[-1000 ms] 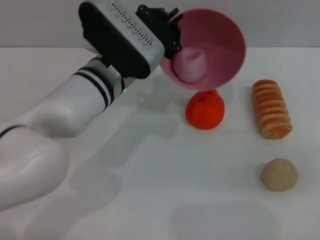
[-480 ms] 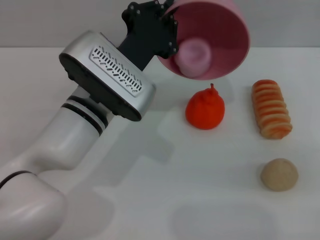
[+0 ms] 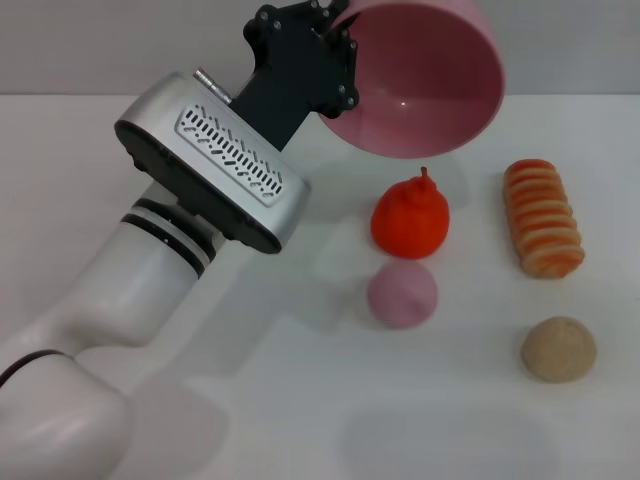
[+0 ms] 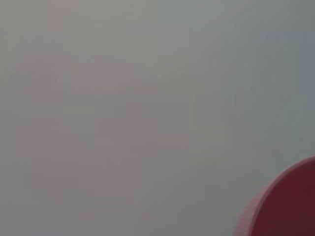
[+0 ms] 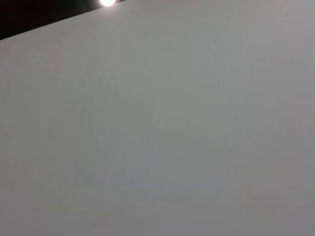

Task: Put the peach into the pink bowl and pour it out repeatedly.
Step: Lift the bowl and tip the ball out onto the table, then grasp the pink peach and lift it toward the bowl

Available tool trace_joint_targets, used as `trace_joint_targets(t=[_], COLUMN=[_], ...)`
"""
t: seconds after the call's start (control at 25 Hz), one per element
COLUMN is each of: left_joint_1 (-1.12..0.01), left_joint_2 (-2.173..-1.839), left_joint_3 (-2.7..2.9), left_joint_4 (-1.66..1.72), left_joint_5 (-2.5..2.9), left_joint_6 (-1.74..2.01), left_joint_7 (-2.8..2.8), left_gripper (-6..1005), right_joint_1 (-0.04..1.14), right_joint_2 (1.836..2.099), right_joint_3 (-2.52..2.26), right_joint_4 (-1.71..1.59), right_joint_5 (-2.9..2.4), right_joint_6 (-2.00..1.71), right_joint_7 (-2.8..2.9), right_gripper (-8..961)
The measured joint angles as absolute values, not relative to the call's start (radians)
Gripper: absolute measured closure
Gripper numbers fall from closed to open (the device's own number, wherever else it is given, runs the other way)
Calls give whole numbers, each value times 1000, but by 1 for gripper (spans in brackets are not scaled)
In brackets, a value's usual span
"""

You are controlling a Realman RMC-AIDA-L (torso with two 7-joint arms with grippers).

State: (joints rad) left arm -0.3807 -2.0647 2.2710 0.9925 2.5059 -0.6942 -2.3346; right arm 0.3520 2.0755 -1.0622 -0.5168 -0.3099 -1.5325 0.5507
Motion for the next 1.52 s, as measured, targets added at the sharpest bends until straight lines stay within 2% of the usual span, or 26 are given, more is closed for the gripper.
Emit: trace_joint_targets(t=[0.2,0.4,0.52,0.64,0.8,1.04,1.12,1.28,1.52], left_joint_1=[-392,-431,-502,-620,-732,-746,-746,-749,-754], left_joint_2=[-2065,-2066,-2064,-2064,-2058,-2051,-2050,-2050,-2051], left_joint_3=[2240,2092,1947,1729,1477,1326,1313,1305,1304], left_joint_4=[997,1042,1053,1011,943,954,954,948,947], left_joint_5=[2496,2477,2463,2438,2431,2443,2443,2443,2442], left_joint_6=[-646,-388,-128,203,484,596,605,602,601], left_joint_7=[-2355,-2449,-2498,-2519,-2518,-2487,-2477,-2467,-2465], left_gripper=[954,954,954,954,954,954,954,954,954], right_joint_1=[352,353,354,354,351,357,407,489,678], right_joint_2=[2074,2071,2070,2070,2067,2066,2066,2066,2072], right_joint_3=[-1082,-1125,-1147,-1156,-1151,-1153,-1185,-1241,-1332], right_joint_4=[-517,-519,-538,-588,-733,-1121,-1309,-1407,-1306], right_joint_5=[-310,-315,-347,-431,-681,-1261,-1611,-1940,-2333], right_joint_6=[-1526,-1520,-1508,-1469,-1414,-1373,-1403,-1477,-1570], right_joint_7=[551,551,576,661,861,1360,1693,1964,2235], right_gripper=[367,374,378,382,388,396,399,404,413])
